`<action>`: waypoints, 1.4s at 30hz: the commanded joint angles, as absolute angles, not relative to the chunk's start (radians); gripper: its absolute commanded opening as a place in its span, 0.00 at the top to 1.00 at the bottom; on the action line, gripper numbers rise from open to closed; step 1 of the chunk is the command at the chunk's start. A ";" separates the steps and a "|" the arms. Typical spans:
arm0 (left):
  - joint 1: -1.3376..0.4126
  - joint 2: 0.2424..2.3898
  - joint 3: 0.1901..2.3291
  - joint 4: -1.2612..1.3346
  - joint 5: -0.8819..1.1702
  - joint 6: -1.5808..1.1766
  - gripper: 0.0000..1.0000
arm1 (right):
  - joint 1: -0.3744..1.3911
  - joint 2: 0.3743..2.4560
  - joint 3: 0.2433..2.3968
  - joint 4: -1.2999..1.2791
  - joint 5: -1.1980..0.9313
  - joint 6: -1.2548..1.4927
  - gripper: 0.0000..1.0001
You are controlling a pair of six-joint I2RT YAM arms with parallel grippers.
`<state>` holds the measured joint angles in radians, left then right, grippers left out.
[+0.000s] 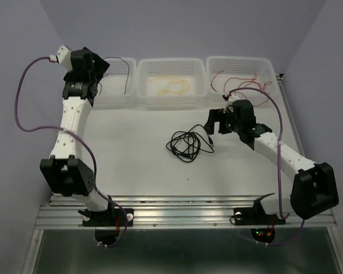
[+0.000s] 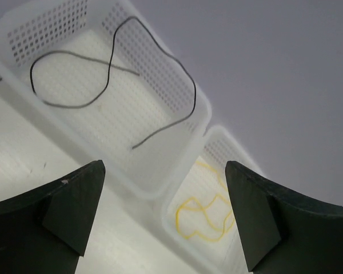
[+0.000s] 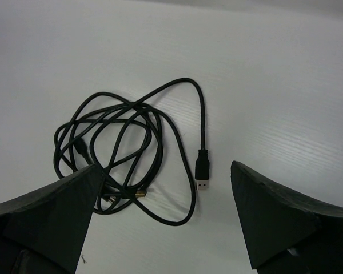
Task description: Untangle the cables
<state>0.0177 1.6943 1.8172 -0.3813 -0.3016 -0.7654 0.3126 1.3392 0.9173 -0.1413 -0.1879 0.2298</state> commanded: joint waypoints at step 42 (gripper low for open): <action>-0.617 1.370 0.722 0.114 0.051 -0.954 0.02 | 0.611 1.174 0.980 -0.158 -0.169 0.261 0.99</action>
<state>-0.5819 1.2961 0.6338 0.0280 0.0391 -0.9531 0.6037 1.2613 0.9230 -0.1799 -0.1493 0.2111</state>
